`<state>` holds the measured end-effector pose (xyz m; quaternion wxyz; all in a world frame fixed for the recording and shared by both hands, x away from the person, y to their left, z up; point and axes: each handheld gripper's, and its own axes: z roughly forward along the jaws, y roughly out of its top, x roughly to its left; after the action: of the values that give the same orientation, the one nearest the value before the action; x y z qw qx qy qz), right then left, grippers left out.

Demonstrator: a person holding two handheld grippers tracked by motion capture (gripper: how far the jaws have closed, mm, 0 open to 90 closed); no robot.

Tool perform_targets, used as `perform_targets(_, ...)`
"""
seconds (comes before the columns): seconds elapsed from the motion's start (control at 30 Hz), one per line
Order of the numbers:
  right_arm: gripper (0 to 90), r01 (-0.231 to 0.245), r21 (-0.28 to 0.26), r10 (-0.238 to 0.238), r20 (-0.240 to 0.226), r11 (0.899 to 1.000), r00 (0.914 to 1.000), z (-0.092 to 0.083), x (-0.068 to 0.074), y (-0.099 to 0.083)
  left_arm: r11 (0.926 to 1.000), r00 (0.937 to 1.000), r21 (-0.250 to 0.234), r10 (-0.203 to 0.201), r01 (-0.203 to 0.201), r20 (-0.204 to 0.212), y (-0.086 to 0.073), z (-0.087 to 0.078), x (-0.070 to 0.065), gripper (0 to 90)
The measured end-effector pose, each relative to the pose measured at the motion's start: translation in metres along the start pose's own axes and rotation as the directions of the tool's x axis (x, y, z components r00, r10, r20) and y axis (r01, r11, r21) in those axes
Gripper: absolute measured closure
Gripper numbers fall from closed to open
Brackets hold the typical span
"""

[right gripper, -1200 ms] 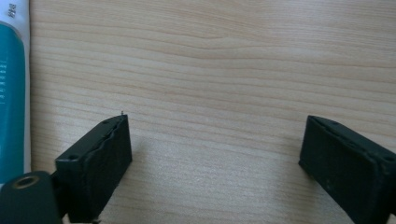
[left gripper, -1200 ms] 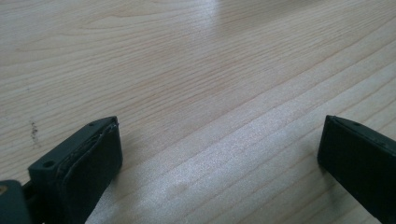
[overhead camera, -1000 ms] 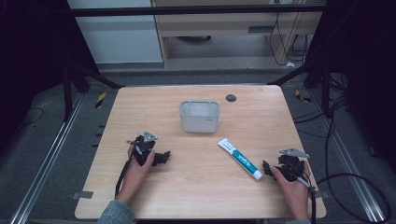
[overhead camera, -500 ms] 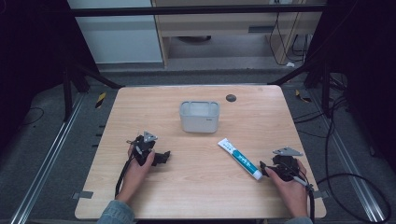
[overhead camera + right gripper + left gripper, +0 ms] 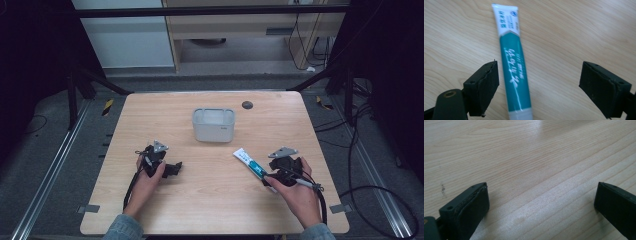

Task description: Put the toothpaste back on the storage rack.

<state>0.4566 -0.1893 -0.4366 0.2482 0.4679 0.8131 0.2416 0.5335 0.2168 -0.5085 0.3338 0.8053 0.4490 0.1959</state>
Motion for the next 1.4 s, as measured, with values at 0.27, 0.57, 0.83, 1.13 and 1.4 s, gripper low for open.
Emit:
perform_targets(0.27,23.9,0.011,0.037,-0.008,-0.083,0.999,0.9965,0.013,0.005,0.018,1.0000,1.0000,0.001,0.001,-0.001,-0.001,0.000,0.000,0.000,0.0)
perform_targets(0.57,36.8,0.041,0.075,-0.029,-0.155,0.996,0.9874,0.023,0.012,0.037,1.0000,1.0000,0.003,0.007,-0.007,0.002,-0.001,-0.001,0.001,0.0)
perform_targets(0.83,43.5,0.049,0.109,-0.027,-0.190,0.993,0.9815,0.029,0.009,0.046,1.0000,1.0000,0.004,0.007,-0.007,0.002,0.000,-0.001,0.001,0.0)
perform_targets(1.13,42.7,0.045,0.138,-0.016,-0.210,0.989,0.9777,0.040,0.005,0.058,1.0000,1.0000,0.004,0.007,-0.007,0.003,0.000,-0.001,0.001,0.0)
perform_targets(1.4,44.2,0.077,0.187,-0.034,-0.226,0.979,0.9736,0.055,0.009,0.061,1.0000,1.0000,0.003,0.008,-0.008,0.003,0.000,-0.001,0.001,0.0)
